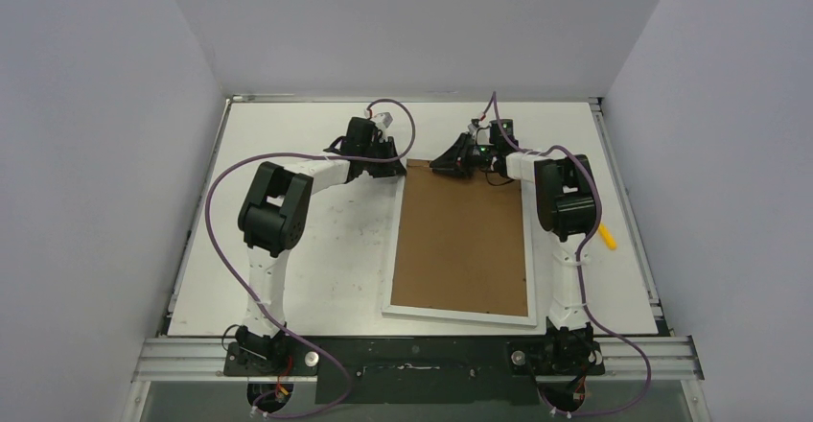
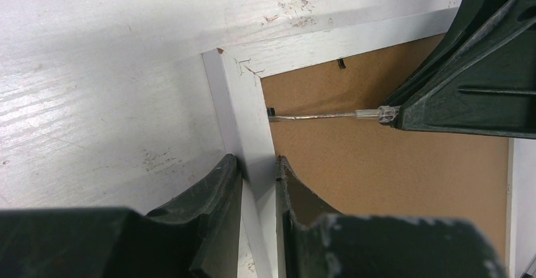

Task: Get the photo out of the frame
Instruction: Release the photo frame item from the photo frame.

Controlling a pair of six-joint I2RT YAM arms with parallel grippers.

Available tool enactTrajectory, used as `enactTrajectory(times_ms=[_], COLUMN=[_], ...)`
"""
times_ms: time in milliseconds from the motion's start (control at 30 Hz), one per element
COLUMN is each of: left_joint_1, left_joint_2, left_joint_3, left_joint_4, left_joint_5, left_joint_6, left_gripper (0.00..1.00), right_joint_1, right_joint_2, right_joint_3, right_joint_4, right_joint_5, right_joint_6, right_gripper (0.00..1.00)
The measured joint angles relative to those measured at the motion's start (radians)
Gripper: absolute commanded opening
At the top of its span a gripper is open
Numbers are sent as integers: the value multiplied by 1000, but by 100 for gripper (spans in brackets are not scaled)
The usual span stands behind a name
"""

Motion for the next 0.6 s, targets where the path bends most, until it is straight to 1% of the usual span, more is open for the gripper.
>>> enactTrajectory(times_ms=[600], left_joint_1=[0], left_joint_2=[0], left_joint_3=[0], left_joint_4=[-1], left_joint_5=[0], left_joint_6=[5], left_gripper=[10], right_joint_1=[-23], right_joint_2=[-7], right_joint_3=[-12], right_joint_4=[-11], right_joint_5=[-23], right_joint_6=[-15], right_gripper=[5])
